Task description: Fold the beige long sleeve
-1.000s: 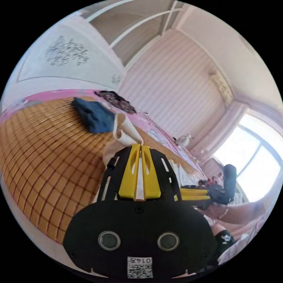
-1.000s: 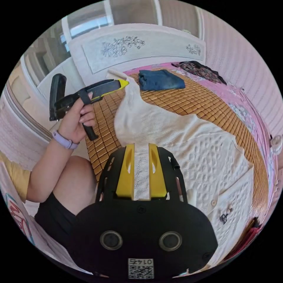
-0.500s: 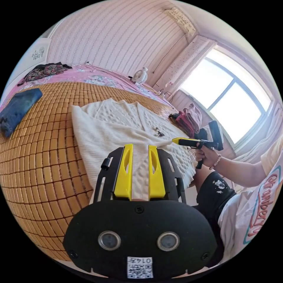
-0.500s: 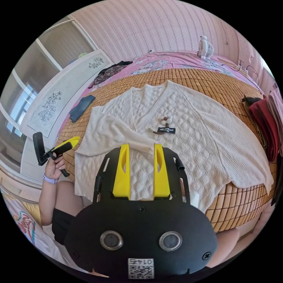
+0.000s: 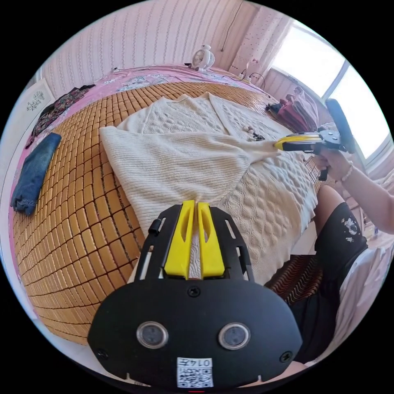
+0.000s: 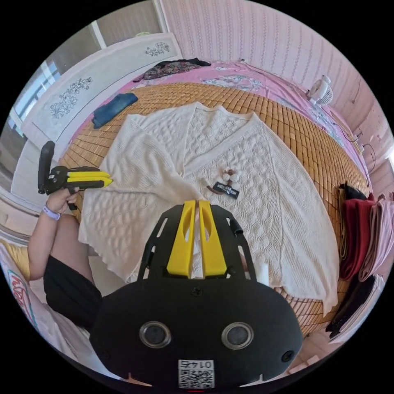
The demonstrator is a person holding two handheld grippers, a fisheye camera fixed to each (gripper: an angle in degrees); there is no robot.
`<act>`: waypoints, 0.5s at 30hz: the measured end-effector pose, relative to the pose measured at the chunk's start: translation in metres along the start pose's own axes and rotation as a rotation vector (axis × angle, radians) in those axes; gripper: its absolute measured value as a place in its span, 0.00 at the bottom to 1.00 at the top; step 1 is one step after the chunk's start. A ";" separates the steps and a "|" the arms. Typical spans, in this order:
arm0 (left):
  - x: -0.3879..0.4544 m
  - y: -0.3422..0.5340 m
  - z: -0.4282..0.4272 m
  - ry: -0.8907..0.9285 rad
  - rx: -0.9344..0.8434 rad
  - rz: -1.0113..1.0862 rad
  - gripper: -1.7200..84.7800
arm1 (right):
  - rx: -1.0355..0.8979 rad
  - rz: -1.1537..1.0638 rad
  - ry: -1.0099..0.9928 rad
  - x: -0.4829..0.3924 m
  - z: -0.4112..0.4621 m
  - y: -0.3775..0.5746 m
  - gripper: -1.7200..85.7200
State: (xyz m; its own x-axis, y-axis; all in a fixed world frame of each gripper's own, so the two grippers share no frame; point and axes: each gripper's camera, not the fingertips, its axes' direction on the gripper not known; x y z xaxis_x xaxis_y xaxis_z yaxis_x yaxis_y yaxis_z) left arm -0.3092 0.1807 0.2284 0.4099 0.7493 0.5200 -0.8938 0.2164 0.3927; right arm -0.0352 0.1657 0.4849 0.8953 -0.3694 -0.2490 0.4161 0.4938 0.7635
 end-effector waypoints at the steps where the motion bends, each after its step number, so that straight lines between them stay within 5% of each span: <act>1: 0.000 0.000 -0.001 0.000 0.007 -0.004 0.02 | 0.038 -0.029 -0.027 0.006 -0.015 -0.004 0.02; 6: 0.028 -0.002 -0.037 -0.044 0.160 0.110 0.02 | 0.233 -0.062 -0.117 0.043 -0.082 -0.017 0.03; 10: 0.049 -0.015 -0.068 0.079 0.336 0.099 0.06 | 0.285 0.160 -0.123 0.123 -0.109 0.012 0.08; 15: 0.058 -0.030 -0.022 0.298 0.175 0.038 0.10 | 0.098 0.380 -0.123 0.195 -0.064 0.066 0.13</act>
State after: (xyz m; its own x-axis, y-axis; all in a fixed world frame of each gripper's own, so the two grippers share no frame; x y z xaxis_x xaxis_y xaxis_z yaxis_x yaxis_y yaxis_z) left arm -0.2625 0.2318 0.2300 0.2825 0.9103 0.3025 -0.8522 0.0934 0.5149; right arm 0.1771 0.1767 0.4480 0.9542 -0.2695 0.1300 0.0373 0.5382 0.8420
